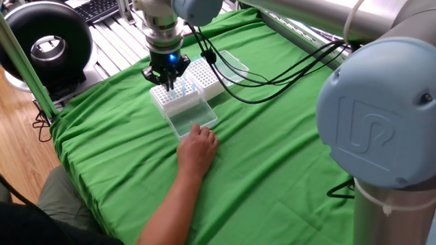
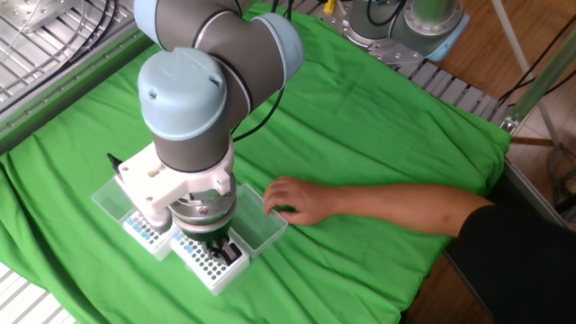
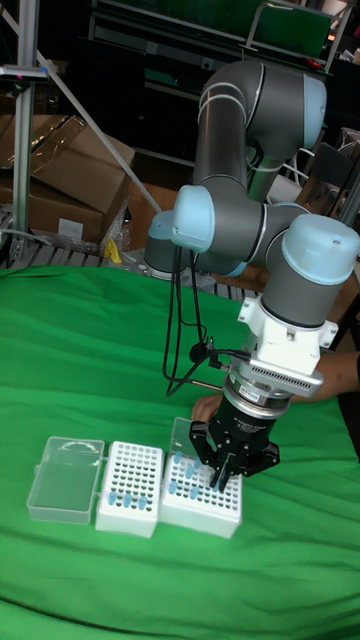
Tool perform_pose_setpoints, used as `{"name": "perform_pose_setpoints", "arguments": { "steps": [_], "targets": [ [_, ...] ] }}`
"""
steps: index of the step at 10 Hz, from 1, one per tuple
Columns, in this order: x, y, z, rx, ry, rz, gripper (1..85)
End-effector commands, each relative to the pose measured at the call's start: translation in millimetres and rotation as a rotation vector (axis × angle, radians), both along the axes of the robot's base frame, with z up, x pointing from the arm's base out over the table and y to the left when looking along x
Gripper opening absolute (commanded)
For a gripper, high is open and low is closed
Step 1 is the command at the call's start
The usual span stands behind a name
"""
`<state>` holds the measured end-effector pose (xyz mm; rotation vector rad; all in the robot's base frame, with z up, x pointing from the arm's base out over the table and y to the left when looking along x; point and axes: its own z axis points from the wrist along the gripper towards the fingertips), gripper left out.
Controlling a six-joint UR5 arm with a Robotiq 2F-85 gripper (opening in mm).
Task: Insert a medium pipette tip into the holder for medium pipette tips
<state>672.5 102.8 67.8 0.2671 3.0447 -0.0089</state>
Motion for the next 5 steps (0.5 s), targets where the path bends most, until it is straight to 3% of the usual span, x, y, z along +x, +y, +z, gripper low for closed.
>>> {"name": "perform_pose_setpoints", "arguments": {
  "steps": [1,5],
  "targets": [
    [-0.9,0,13.4,0.002,0.023,-0.018,1.0],
    [8.7,1,35.3,-0.002,0.032,-0.017,1.0]
  ]
}}
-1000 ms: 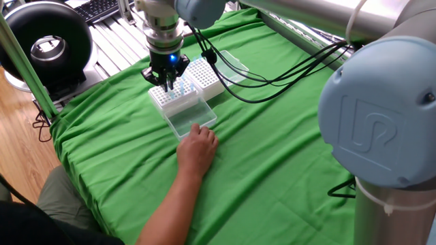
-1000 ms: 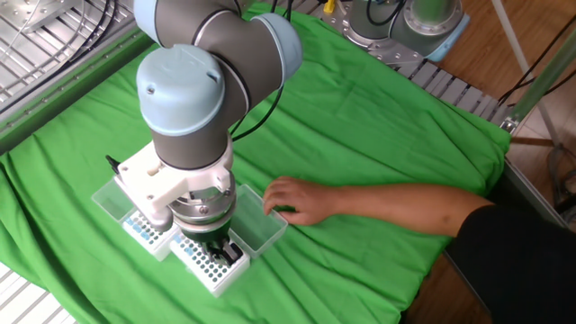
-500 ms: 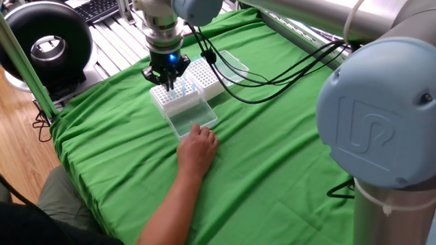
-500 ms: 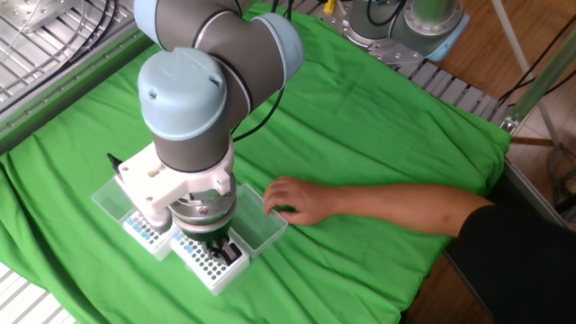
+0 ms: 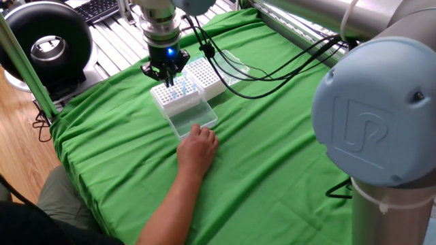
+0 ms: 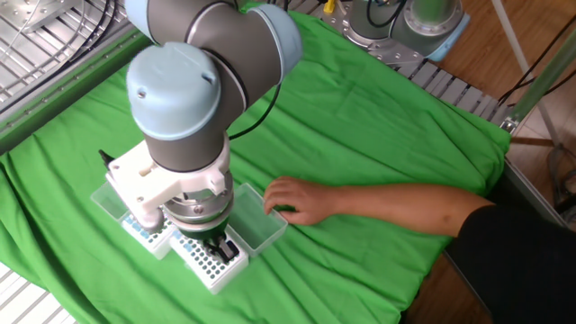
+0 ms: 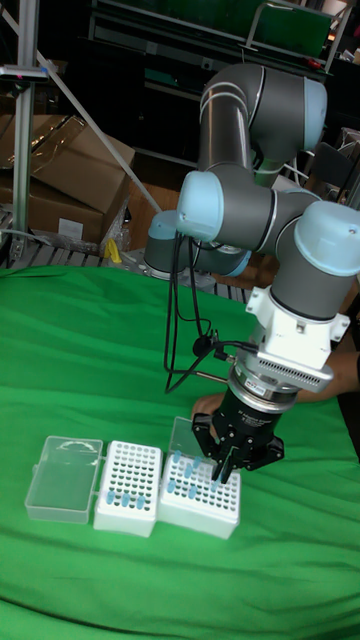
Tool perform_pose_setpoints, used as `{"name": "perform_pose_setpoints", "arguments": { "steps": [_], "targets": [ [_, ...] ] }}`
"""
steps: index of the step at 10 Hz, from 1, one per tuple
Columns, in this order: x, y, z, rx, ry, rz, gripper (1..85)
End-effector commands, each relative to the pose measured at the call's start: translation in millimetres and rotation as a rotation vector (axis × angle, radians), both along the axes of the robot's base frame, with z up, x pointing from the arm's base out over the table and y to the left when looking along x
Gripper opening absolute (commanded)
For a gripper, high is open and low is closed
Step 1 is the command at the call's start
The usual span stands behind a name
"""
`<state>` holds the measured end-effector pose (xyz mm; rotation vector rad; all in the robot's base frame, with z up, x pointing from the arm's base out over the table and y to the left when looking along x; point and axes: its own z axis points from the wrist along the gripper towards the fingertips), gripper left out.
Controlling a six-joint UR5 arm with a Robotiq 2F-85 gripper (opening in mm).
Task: Insert a medium pipette tip into the holder for medium pipette tips
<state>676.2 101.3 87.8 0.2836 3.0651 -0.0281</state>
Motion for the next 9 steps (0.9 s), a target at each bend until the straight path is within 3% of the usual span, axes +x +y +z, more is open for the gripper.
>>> {"name": "perform_pose_setpoints", "arguments": {
  "steps": [1,9],
  "targets": [
    [6.7,3,20.2,0.008,0.012,-0.007,1.0],
    [27.2,0,70.6,0.009,0.055,0.029,1.0]
  ]
}}
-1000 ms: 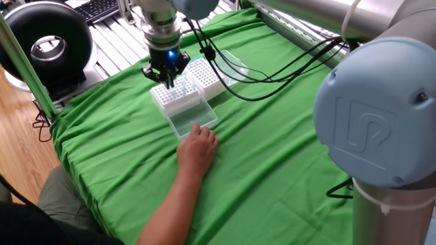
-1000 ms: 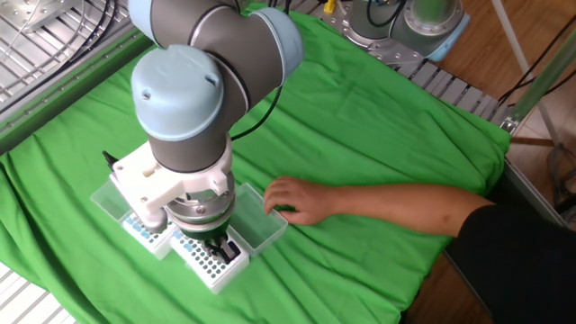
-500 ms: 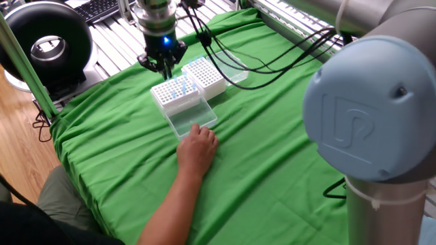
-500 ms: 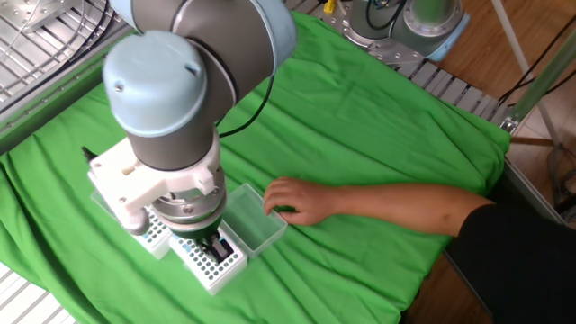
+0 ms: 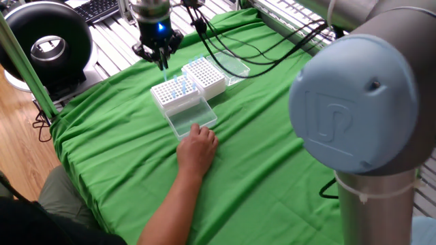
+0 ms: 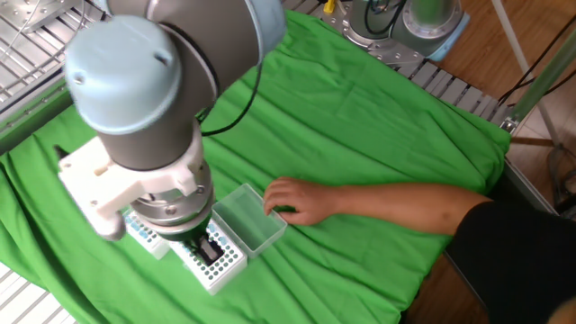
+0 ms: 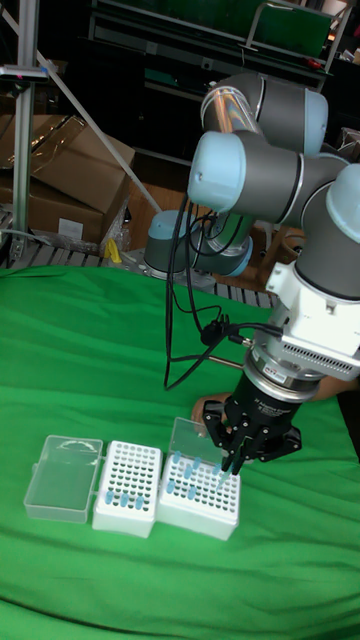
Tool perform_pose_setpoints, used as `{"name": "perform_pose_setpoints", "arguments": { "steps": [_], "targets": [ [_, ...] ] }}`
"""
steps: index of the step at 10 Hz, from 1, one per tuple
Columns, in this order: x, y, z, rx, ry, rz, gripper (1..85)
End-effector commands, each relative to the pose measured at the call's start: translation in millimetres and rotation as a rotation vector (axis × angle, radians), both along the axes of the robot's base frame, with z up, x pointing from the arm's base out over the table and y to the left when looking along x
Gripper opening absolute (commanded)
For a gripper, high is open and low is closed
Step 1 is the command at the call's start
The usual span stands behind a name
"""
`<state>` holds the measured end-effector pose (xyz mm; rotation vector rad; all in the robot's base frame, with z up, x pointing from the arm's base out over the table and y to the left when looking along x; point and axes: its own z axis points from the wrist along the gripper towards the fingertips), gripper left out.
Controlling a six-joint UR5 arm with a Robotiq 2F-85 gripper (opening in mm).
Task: Insert a medium pipette tip into the holder for medium pipette tips
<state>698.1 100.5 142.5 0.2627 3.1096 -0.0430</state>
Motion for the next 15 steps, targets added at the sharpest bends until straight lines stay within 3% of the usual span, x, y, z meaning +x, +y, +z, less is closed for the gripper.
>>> {"name": "perform_pose_setpoints", "arguments": {
  "steps": [1,3,7,11,15],
  "targets": [
    [7.5,-6,19.8,0.004,0.011,0.036,1.0],
    [14.7,-30,30.1,-0.050,0.014,0.122,1.0],
    [31.9,-60,41.4,-0.048,0.011,0.226,1.0],
    [46.6,-89,26.2,-0.050,-0.016,0.249,1.0],
    [47.5,-86,9.0,-0.049,-0.041,0.232,1.0]
  ]
}}
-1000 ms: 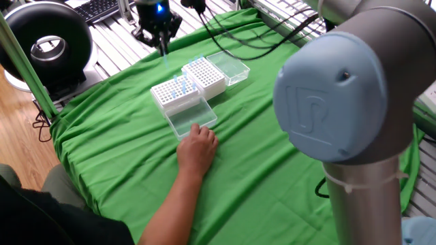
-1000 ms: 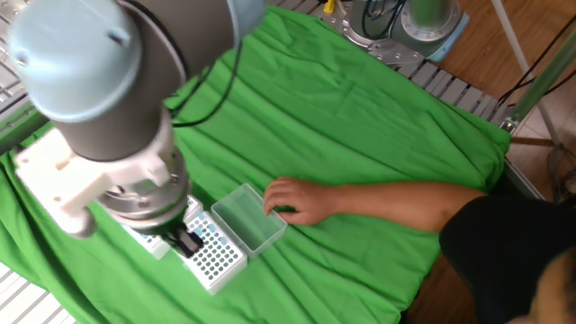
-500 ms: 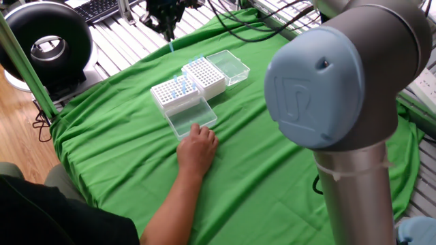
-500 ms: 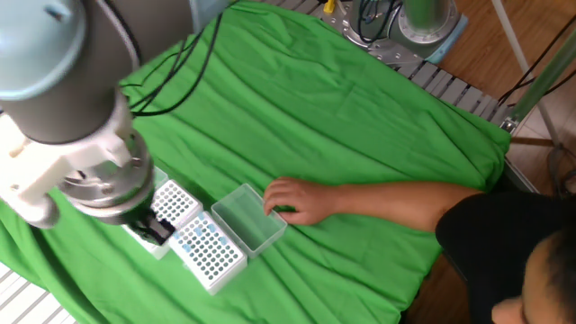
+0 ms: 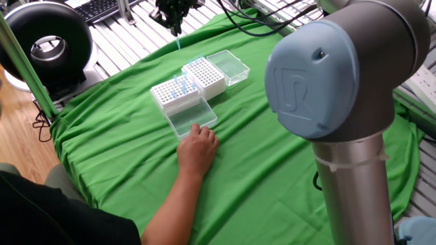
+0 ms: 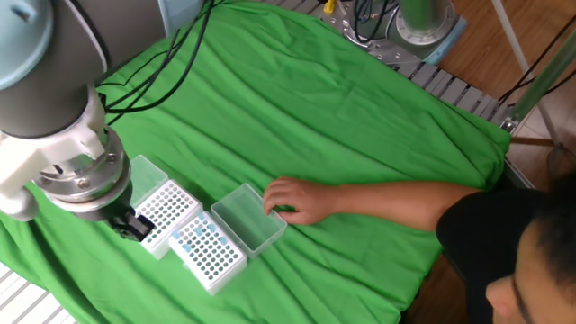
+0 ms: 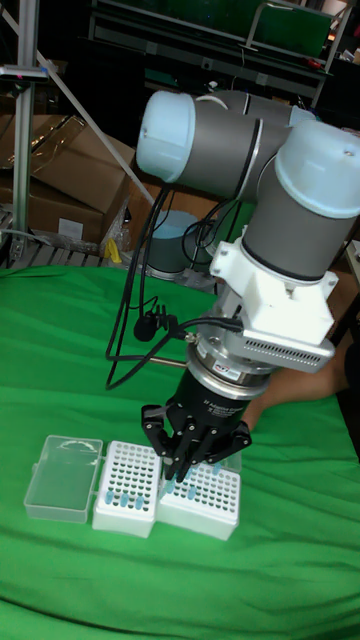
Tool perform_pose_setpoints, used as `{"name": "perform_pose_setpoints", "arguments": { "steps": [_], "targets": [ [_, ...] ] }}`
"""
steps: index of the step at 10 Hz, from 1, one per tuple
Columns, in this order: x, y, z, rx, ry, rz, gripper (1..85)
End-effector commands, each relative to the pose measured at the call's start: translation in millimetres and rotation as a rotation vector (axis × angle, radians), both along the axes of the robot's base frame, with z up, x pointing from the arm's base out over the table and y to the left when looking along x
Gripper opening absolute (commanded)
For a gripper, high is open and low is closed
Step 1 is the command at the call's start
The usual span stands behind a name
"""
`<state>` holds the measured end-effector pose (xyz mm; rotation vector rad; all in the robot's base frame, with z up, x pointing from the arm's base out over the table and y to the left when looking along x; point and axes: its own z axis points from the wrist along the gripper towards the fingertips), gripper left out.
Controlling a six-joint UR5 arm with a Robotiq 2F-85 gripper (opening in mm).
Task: Insert a medium pipette tip into the holder for medium pipette tips
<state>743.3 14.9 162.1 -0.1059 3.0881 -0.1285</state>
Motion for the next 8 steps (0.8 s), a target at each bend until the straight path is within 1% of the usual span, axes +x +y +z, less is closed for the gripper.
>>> {"name": "perform_pose_setpoints", "arguments": {
  "steps": [1,2,3,4,6,8],
  "targets": [
    [1.6,1,-16.9,0.019,-0.031,-0.009,1.0],
    [0.2,0,-20.1,0.014,-0.031,-0.012,1.0],
    [0.1,1,-23.5,0.022,-0.036,-0.016,1.0],
    [-0.5,0,-29.3,0.021,-0.048,-0.015,1.0],
    [-6.2,-2,-37.0,0.027,-0.054,-0.012,1.0],
    [-8.9,-5,-40.9,0.028,-0.060,-0.010,1.0]
  ]
}}
